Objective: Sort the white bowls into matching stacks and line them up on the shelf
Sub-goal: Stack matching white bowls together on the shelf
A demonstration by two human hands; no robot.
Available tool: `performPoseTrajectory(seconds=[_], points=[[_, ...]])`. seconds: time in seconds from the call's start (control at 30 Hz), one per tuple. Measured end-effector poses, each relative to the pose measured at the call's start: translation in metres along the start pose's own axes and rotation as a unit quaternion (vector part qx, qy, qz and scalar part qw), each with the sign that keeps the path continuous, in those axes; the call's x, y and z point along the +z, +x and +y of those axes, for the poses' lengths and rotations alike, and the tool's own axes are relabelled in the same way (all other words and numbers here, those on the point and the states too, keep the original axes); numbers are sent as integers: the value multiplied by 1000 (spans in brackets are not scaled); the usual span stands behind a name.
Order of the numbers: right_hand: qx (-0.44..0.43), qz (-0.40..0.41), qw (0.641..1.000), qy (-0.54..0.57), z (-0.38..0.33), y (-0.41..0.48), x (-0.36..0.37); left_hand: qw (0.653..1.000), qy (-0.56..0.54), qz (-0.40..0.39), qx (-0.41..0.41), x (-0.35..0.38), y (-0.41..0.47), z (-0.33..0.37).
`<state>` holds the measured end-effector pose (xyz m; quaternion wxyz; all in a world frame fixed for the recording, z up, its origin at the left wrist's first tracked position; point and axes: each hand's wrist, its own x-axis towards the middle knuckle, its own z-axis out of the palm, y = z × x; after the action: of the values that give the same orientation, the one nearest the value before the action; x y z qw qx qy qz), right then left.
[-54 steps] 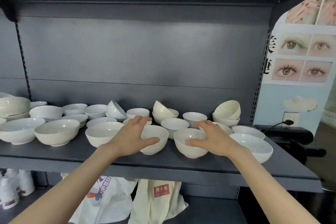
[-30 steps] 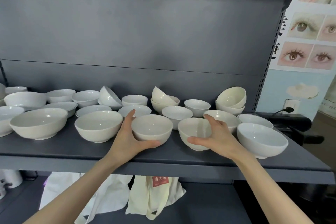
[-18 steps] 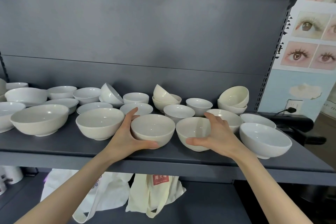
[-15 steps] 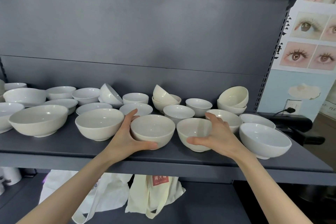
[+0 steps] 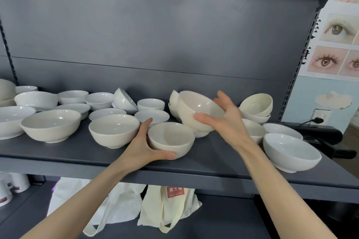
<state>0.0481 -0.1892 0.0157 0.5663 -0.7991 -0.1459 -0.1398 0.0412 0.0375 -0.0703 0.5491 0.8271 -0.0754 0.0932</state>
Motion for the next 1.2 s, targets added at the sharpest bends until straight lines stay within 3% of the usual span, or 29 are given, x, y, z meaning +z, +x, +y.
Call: performPoseTrajectory(seconds=[0.3,0.6,0.87,1.03,1.2], points=[[6,-141,989,-47,8,8,43,999,-34,-32,23,-2,2,2],[12,-161,985,-61,15,8,50,996,-68,-55,17,-3,2,5],[52,-164,985,2,24,2,39,995,-67,-72,3,-5,4,0],[85,-163,983,17,36,-6,34,997,-57,-52,0,-4,3,-1],[54,-139,989,27,42,-9,32,999,-38,-21,-6,-3,1,-4]])
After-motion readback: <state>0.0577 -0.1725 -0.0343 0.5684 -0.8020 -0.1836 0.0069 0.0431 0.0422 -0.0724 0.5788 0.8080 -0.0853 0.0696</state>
